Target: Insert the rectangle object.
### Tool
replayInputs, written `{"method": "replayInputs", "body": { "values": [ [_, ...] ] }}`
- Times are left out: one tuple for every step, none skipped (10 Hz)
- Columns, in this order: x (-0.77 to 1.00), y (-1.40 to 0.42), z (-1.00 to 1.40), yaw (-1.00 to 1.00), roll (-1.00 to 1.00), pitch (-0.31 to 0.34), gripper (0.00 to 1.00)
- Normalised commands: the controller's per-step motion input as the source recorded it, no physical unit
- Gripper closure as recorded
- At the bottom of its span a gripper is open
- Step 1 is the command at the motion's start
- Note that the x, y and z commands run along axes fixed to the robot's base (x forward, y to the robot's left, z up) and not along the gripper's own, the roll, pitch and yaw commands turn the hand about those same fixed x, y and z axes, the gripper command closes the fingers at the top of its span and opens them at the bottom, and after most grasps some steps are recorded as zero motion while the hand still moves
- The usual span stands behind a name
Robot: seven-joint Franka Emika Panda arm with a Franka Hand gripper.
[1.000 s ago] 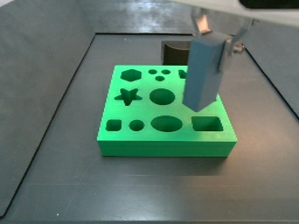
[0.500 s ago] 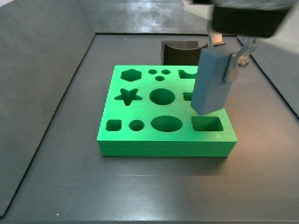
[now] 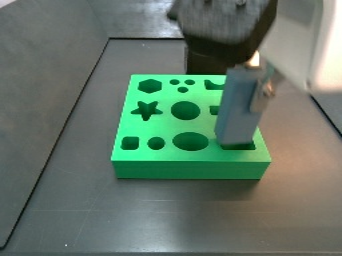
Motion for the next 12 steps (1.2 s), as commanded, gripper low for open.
{"method": "replayInputs", "body": {
  "values": [
    [0.28, -0.10, -0.21, -0.29, 0.15, 0.109, 1.00],
    [0.04, 0.00, -0.20, -0.12, 0.20, 0.096, 1.00],
    [0.00, 0.05, -0.27, 0.00, 0.11, 0.000, 1.00],
    [0.00, 0.11, -0.23, -0.03, 0.04, 0.000, 1.00],
    [0.00, 0.12, -0.24, -0.03, 0.05, 0.010, 1.00],
    [0.17, 0.12, -0.31, -0.06, 0.08, 0.043, 1.00],
    [0.07, 0.01, -0.45, -0.07, 0.17, 0.000, 1.00],
    [0.01, 0.00, -0.59, -0.15, 0.29, -0.017, 1.00],
    [0.00, -0.03, -0.63, -0.13, 0.29, -0.086, 1.00],
    [0.00, -0.01, -0.48, -0.07, 0.21, -0.074, 1.00],
    [0.00, 0.00, -0.29, -0.01, 0.08, -0.039, 1.00],
    [0.00, 0.00, -0.13, -0.06, -0.01, -0.053, 1.00]
  ]
}}
